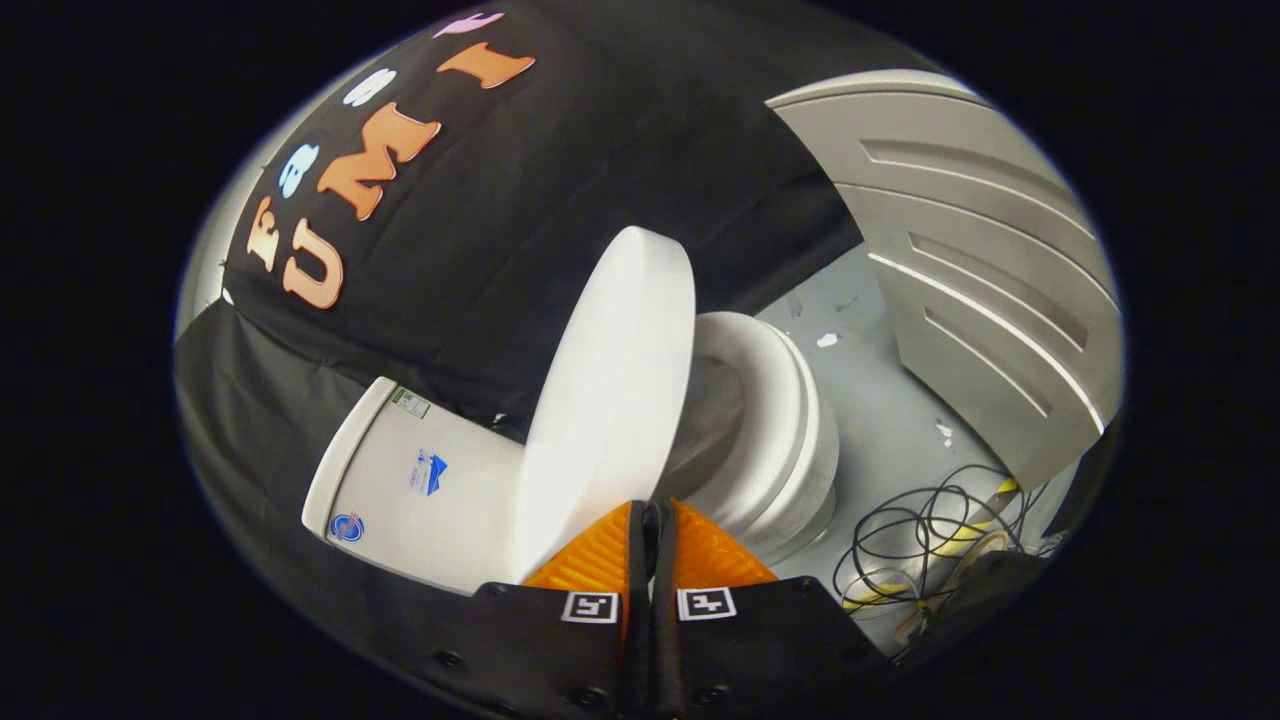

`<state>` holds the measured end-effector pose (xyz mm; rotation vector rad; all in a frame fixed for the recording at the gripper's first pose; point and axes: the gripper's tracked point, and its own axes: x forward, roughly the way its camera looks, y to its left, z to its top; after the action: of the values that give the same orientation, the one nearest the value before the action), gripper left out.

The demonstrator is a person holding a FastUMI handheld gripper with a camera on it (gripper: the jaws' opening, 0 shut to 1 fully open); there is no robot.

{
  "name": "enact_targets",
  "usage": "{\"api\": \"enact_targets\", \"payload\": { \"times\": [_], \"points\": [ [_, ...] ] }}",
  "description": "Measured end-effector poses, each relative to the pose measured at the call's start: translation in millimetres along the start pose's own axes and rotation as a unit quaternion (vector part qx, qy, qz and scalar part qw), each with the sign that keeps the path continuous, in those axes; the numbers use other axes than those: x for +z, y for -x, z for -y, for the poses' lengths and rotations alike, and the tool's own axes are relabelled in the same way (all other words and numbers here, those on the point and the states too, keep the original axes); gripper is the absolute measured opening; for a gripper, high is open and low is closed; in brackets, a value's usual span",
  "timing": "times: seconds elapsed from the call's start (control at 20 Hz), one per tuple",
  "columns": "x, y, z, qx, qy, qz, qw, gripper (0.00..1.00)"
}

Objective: Open the toilet lid.

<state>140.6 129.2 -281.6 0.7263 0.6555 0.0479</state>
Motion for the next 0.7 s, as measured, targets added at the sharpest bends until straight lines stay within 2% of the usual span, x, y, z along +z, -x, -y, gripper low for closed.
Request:
{"api": "enact_targets", "payload": {
  "times": [0.5, 0.7],
  "points": [
    [20, 20, -54, -0.049, 0.086, 0.028, 0.995, 0.08],
    [23, 27, -79, -0.065, 0.139, 0.049, 0.987, 0.08]
  ]
}}
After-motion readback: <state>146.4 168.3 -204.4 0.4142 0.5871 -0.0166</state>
